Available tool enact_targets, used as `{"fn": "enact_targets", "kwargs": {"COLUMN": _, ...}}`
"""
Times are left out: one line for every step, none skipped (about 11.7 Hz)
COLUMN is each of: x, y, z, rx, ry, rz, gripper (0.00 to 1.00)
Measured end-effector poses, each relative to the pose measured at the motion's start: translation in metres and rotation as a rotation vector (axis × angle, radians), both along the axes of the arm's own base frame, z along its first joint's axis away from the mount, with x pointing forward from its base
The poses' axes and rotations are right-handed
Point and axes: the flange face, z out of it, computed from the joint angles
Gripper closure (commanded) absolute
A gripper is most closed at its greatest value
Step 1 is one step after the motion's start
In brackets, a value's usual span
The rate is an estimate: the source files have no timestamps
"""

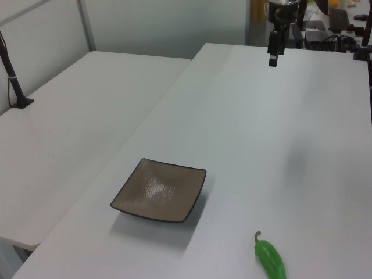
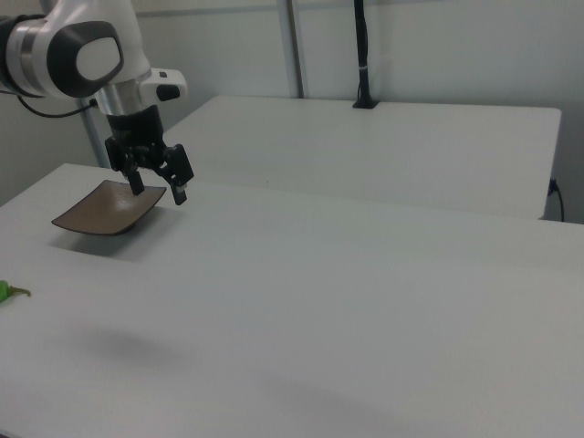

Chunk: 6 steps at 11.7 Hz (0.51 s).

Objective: Chili peppers are placed on a ceramic plate
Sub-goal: 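Move the open gripper over toward the green chili pepper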

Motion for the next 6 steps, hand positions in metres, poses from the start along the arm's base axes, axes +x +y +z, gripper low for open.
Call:
{"fn": "enact_targets", "kwargs": {"x": 0.0, "y": 0.0, "z": 0.001, "rx": 0.0, "ry": -0.002, "rz": 0.0, "gripper": 0.0}}
{"fn": "enact_targets", "kwargs": {"x": -0.001, "y": 0.0, "z": 0.001, "rx": 0.0, "ry": -0.002, "rz": 0.0, "gripper": 0.0}}
{"fn": "enact_targets", "kwargs": {"x": -0.001, "y": 0.0, "z": 0.0, "rx": 0.0, "ry": 0.0, "rz": 0.0, "gripper": 0.0}}
{"fn": "enact_targets", "kwargs": {"x": -0.001, "y": 0.0, "z": -0.002, "rx": 0.0, "ry": 0.004, "rz": 0.001, "gripper": 0.0}}
{"fn": "enact_targets", "kwargs": {"x": -0.002, "y": 0.002, "z": -0.006, "rx": -0.002, "ry": 0.013, "rz": 0.002, "gripper": 0.0}}
{"fn": "enact_targets", "kwargs": {"x": -0.004, "y": 0.008, "z": -0.011, "rx": -0.002, "ry": 0.024, "rz": 0.003, "gripper": 0.0}}
